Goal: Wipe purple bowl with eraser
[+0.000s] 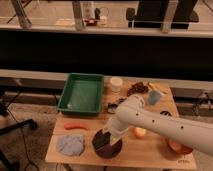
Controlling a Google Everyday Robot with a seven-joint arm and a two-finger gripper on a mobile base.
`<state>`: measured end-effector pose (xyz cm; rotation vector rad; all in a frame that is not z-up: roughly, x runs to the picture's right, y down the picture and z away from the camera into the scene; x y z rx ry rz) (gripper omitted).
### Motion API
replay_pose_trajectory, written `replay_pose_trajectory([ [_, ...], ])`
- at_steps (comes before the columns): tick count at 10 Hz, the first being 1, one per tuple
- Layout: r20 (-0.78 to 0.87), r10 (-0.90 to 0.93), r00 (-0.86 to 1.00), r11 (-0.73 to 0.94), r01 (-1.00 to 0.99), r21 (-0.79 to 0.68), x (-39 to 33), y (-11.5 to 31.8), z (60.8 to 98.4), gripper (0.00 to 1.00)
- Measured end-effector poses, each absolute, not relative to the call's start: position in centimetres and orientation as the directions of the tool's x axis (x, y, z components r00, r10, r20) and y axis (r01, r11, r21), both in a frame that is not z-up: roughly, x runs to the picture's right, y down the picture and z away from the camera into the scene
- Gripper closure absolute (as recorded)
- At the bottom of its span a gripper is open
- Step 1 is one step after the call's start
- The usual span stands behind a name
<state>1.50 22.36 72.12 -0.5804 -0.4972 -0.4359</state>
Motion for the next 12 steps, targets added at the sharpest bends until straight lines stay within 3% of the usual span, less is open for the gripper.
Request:
replay_pose_trajectory([
  [3,0.551,-0.262,0.792,0.748,0.528,-0.403,0.5,21.5,72.7,0.97],
  [7,0.604,-0.229,0.763,0.724,0.549,-0.418,-1.2,26.0,71.3,0.97],
  [12,0.642,-0.196,0.741,0.722,0.553,-0.417,-0.9,27.9,68.6,0.97],
])
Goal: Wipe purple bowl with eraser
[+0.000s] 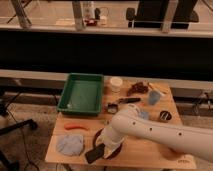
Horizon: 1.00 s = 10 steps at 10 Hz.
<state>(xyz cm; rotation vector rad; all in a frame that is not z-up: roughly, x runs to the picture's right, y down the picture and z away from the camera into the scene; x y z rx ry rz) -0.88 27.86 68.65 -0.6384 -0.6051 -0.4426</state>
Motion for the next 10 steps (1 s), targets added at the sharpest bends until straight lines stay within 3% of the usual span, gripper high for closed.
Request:
replay_pose_trajectory([
  [4,0.603,-0.211,0.769,0.732,0.533,-0.424,1.9,27.1,69.8,0.97],
  [10,0.512,-0.267,0.816,0.742,0.513,-0.431,3.7,23.7,74.7,0.97],
])
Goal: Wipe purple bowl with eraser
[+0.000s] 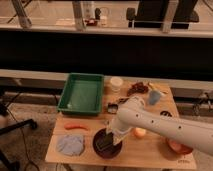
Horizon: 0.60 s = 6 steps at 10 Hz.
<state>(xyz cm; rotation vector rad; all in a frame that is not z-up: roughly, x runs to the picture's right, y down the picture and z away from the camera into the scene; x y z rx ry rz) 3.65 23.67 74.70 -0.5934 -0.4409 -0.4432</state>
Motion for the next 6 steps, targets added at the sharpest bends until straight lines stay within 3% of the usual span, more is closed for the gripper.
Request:
replay_pose_trajectory([
  [3,0.519,-0.287,0.805,0.739,0.531,-0.415,1.5,23.4,74.9,0.97],
  [6,0.563,-0.298,0.771,0.722,0.568,-0.395,-1.4,25.6,72.8,0.97],
])
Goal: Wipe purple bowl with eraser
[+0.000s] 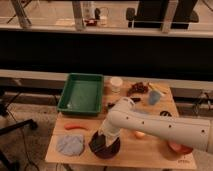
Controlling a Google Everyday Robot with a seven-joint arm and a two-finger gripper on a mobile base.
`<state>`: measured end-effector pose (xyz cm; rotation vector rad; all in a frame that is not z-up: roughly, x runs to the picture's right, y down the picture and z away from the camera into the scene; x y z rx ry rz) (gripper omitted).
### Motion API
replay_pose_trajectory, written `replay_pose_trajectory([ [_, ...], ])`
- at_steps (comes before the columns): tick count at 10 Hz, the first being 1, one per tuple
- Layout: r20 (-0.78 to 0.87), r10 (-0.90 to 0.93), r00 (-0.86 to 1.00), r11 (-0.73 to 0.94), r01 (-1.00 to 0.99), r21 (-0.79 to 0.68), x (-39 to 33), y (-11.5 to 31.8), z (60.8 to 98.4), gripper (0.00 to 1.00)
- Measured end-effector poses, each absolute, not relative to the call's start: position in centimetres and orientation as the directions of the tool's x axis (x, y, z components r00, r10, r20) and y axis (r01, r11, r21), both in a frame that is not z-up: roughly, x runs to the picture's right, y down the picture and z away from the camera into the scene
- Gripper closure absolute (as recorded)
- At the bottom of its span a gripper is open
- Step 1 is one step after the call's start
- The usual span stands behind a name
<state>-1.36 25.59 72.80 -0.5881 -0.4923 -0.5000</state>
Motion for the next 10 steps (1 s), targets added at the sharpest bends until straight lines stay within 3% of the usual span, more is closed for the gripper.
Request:
replay_pose_trajectory([
  [4,0.589,-0.303,0.749,0.713,0.588,-0.381,-1.4,27.0,70.7,0.97],
  [10,0.52,-0.316,0.794,0.726,0.555,-0.406,3.6,25.8,71.9,0.97],
])
